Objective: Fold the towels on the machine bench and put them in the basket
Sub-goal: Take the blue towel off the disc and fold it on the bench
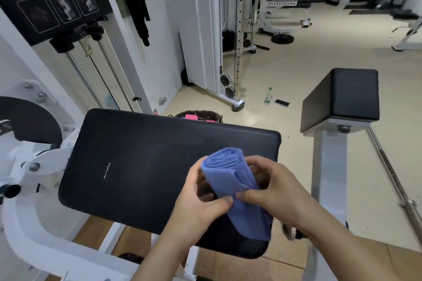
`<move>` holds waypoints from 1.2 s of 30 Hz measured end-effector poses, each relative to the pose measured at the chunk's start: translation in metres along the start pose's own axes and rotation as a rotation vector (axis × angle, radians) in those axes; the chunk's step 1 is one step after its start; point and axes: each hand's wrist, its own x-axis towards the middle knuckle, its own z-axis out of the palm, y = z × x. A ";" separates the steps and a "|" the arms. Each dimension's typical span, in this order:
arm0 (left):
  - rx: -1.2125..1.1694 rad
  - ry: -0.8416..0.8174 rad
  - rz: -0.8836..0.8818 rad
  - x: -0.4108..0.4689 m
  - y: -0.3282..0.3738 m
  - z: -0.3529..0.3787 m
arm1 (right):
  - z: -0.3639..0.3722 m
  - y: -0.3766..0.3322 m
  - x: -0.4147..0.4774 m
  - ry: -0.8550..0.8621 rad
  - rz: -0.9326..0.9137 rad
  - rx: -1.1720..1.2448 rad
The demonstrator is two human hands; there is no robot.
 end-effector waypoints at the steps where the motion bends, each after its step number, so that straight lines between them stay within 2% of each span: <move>1: 0.066 -0.047 0.042 0.000 0.007 0.003 | -0.008 0.001 -0.007 -0.004 -0.030 -0.072; 5: 0.379 -0.158 0.243 0.003 0.041 0.029 | -0.039 0.005 -0.032 -0.008 -0.099 -0.183; 9: 0.509 -0.127 0.476 -0.002 0.066 0.081 | -0.082 0.016 -0.057 -0.001 -0.089 -0.175; 12: 0.598 -0.083 0.759 -0.009 0.074 0.132 | -0.125 0.027 -0.083 0.058 -0.093 -0.166; 15: 0.629 0.016 0.982 -0.016 0.080 0.191 | -0.183 0.046 -0.116 0.112 0.021 -0.042; 19: 0.683 0.089 1.232 -0.021 0.069 0.292 | -0.259 0.078 -0.164 0.008 0.232 0.024; 22: 0.707 0.144 1.299 -0.015 0.050 0.354 | -0.301 0.113 -0.189 0.167 0.344 -0.015; 25: 0.732 0.179 1.355 -0.003 0.037 0.402 | -0.336 0.140 -0.202 0.202 0.437 0.271; 27: 0.773 0.128 1.421 0.001 0.027 0.432 | -0.351 0.154 -0.201 0.209 0.416 0.482; 29: 0.833 0.085 1.457 0.007 0.015 0.456 | -0.361 0.170 -0.192 0.291 0.364 0.594; 32: 0.906 0.012 1.432 0.029 -0.005 0.477 | -0.378 0.191 -0.169 0.444 0.314 0.585; 36: 1.044 -0.122 1.305 0.076 -0.013 0.492 | -0.402 0.215 -0.130 0.491 0.273 0.516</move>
